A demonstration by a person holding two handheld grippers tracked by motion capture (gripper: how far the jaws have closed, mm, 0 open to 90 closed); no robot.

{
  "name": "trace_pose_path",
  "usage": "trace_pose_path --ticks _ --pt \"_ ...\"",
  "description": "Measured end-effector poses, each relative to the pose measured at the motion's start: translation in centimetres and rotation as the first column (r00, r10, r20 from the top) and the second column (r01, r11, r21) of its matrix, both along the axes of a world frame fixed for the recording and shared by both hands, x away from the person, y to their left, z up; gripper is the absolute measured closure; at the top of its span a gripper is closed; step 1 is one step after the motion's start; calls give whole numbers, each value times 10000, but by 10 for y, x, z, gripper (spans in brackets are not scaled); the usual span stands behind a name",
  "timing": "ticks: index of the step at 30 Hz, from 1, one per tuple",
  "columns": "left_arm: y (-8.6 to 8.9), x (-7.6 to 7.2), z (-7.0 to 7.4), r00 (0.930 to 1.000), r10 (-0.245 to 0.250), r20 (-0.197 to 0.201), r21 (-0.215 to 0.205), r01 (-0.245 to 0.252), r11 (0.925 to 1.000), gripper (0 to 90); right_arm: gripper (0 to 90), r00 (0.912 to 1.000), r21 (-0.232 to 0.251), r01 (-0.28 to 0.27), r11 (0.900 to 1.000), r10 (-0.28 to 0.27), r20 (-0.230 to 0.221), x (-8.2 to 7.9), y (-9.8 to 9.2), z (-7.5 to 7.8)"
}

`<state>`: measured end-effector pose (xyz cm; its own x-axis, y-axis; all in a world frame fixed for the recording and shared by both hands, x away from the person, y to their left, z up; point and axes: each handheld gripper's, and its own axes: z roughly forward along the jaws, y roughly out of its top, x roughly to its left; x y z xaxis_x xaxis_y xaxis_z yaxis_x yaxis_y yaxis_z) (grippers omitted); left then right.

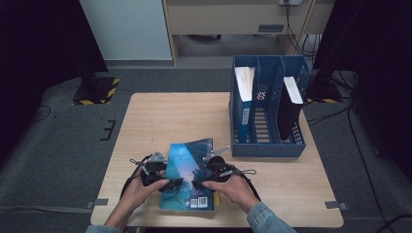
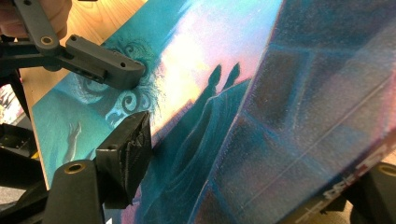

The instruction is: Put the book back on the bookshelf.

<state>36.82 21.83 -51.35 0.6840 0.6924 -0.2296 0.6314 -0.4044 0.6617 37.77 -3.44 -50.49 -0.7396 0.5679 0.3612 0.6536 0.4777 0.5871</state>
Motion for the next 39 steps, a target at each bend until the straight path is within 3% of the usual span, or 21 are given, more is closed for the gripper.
trace_pose_path --ticks 10,12,19,24,25,32,39 --pt "0 3 -2 9997 -88 -212 -110 86 9999 14 271 9999 114 -117 9999 118 -65 2 -2 0" --pt "1 4 2 9995 -70 -301 51 71 10000 36 277 9999 79 -144 9999 145 -85 2 -2 0" --pt "11 7 11 9987 464 -221 102 -461 9989 338 313 9992 -360 -255 9990 244 -305 6 2 6" --pt "15 9 18 9975 690 -143 255 -687 9973 534 395 9988 -378 -440 9983 432 -209 9 2 12" --pt "15 8 21 9962 872 -73 230 -871 9959 576 446 9985 -350 -493 9982 485 -234 9 3 17" --pt "14 8 27 9950 994 12 379 -994 9943 674 483 9971 -618 -764 9952 758 -120 10 8 28" --pt "16 10 38 9971 753 93 466 -756 9960 746 502 9963 -745 -851 9936 857 41 12 9 39"
